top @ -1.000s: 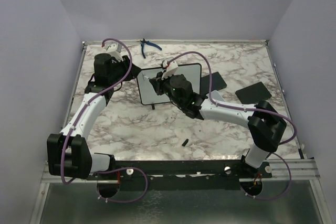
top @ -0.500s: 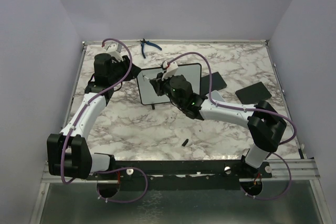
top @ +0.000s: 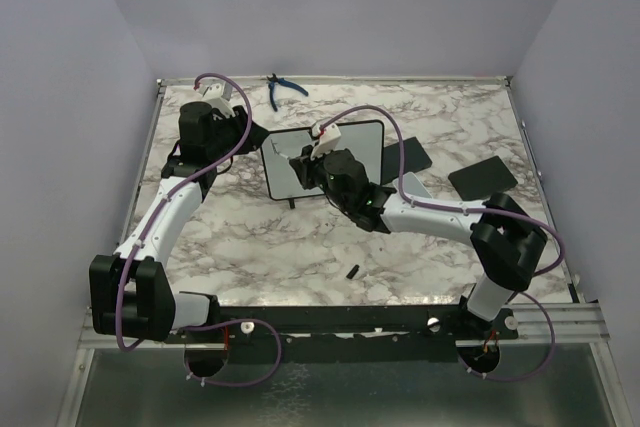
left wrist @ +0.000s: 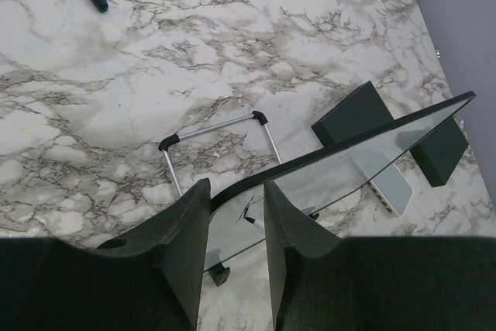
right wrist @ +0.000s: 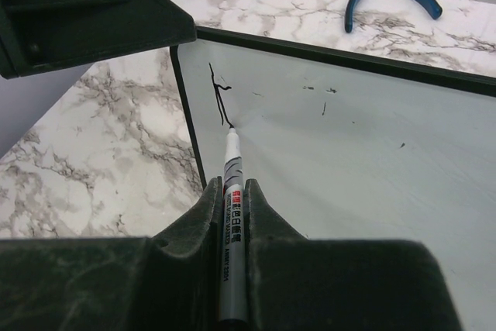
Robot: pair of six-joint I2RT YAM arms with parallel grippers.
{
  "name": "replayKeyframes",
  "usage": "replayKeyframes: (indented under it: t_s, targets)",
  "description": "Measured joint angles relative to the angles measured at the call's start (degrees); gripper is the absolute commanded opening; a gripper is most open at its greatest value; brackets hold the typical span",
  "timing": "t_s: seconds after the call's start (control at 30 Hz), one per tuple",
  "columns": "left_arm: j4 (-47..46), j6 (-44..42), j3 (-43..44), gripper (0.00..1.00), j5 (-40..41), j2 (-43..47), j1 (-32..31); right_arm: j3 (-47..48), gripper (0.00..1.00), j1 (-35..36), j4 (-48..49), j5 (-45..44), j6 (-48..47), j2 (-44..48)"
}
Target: Write a sentence on the whiteboard
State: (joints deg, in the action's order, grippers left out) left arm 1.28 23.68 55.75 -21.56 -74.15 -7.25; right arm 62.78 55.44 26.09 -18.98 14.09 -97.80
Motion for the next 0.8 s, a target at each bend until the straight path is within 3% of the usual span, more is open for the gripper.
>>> replayKeyframes:
  t_s: [0.37, 0.8]
  targets:
    - [0.02, 0.0, 0.0, 0.37, 0.0, 0.0, 0.0, -0.92, 0.0, 0.0, 0.0, -0.72, -0.2, 0.74]
    - [0.09, -0.87, -0.02, 0.48, -0.02, 0.55, 0.0, -5.79, 0.0, -0.04, 0.68, 9.49, -2.64, 8.35]
